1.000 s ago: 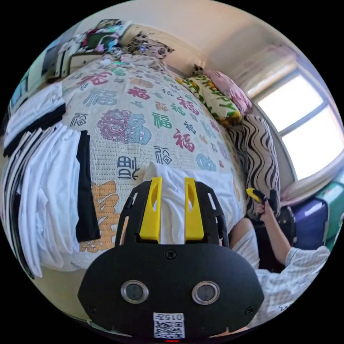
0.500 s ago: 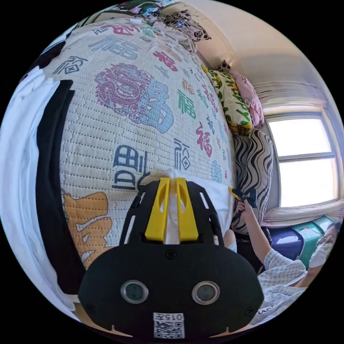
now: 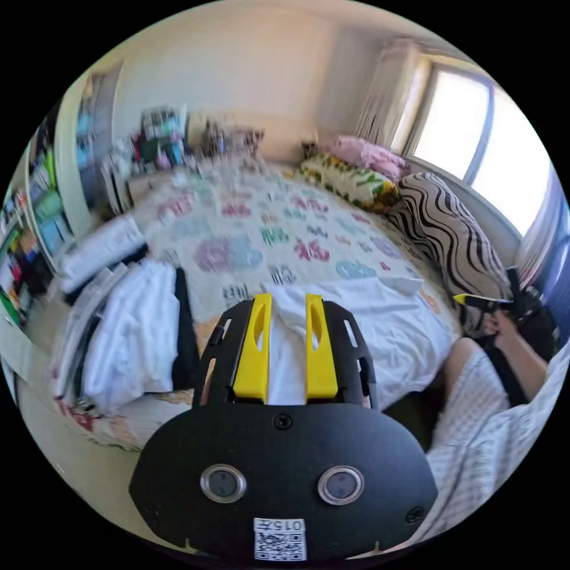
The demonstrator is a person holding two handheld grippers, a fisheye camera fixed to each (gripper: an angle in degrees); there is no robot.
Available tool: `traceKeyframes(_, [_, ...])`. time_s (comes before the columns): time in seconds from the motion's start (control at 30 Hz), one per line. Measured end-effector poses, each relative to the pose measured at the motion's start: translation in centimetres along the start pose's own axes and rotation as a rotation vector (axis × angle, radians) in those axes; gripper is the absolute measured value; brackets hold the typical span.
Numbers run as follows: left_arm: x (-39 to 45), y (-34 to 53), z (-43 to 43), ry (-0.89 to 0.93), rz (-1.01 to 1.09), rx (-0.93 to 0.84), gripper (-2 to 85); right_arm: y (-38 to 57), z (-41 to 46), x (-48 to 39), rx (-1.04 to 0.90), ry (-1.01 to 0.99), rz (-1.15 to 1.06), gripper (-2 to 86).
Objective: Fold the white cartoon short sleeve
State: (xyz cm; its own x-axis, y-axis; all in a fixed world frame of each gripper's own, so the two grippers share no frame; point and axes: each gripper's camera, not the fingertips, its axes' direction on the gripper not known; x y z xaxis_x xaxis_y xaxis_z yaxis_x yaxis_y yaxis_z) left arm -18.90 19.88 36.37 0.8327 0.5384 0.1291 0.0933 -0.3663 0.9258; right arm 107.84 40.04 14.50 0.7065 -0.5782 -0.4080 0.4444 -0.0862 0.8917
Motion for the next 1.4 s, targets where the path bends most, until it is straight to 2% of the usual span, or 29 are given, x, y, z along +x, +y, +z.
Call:
traceKeyframes(0.07, [4.7,2.6,-7.0,-0.196,0.086,0.264,7.8,4.9,-5.3,-7.4,0.25,0.265,-0.106,2.3])
traceKeyframes(0.1, [5.6,3.2,-8.3,-0.233,0.082,0.312,7.8,6.0,-6.3,-9.0,0.315,0.321,-0.113,1.9])
traceKeyframes(0.13, [6.9,3.9,-10.1,-0.233,0.081,0.352,7.8,8.0,-7.9,-11.9,0.444,0.418,-0.123,2.4])
traceKeyframes(0.17, [7.7,4.3,-11.2,-0.156,0.102,0.359,8.2,9.3,-9.1,-14.0,0.512,0.462,-0.13,2.5])
traceKeyframes(0.3, [8.7,5.1,-11.6,-0.106,0.079,0.307,8.4,11.2,-9.9,-16.6,0.531,0.442,-0.15,0.8])
traceKeyframes(0.4, [8.4,5.1,-11.7,-0.078,0.041,0.26,6.9,11.0,-9.0,-16.4,0.407,0.363,-0.257,0.0])
traceKeyframes(0.47, [8.3,5.4,-12.3,-0.092,0.07,0.318,6.2,11.3,-8.9,-16.3,0.454,0.355,-0.293,1.9])
traceKeyframes(0.53, [7.4,5.2,-11.8,-0.067,0.044,0.27,6.2,11.4,-8.2,-15.3,0.47,0.294,-0.269,4.3])
traceKeyframes(0.6, [5.8,4.9,-10.1,0.021,-0.016,0.155,6.7,10.4,-6.0,-12.9,0.306,0.162,-0.126,5.5])
traceKeyframes(0.67, [2.7,6.1,-6.6,0.13,-0.233,-0.001,7.6,10.0,-0.8,-8.4,0.066,-0.098,0.069,7.7])
traceKeyframes(0.7, [1.9,6.7,-5.4,0.166,-0.285,-0.044,7.8,10.1,0.8,-7.2,0.007,-0.152,0.118,8.2])
traceKeyframes(0.77, [0.1,8.7,-0.9,0.223,-0.391,-0.205,8.1,11.5,6.1,-3.2,-0.136,-0.184,0.323,8.8])
traceKeyframes(0.87, [-0.2,9.8,3.3,0.193,-0.409,-0.388,8.5,13.1,11.0,0.2,-0.23,-0.249,0.486,8.6])
traceKeyframes(0.93, [-0.7,10.1,5.3,0.186,-0.454,-0.445,8.7,13.7,13.5,1.6,-0.281,-0.24,0.557,8.4])
traceKeyframes(1.1, [-1.6,11.1,10.6,0.222,-0.545,-0.583,8.9,13.3,18.9,2.8,-0.376,-0.238,0.59,6.2])
traceKeyframes(1.17, [-1.6,11.5,12.8,0.232,-0.552,-0.626,8.2,13.2,20.9,2.8,-0.416,-0.254,0.565,2.7])
traceKeyframes(1.27, [-2.4,11.8,13.7,0.207,-0.591,-0.638,4.5,13.5,22.1,3.1,-0.415,-0.269,0.592,0.4])
traceKeyframes(1.4, [-3.5,12.0,13.3,0.264,-0.643,-0.616,0.7,13.4,22.7,3.1,-0.425,-0.277,0.582,-0.4])
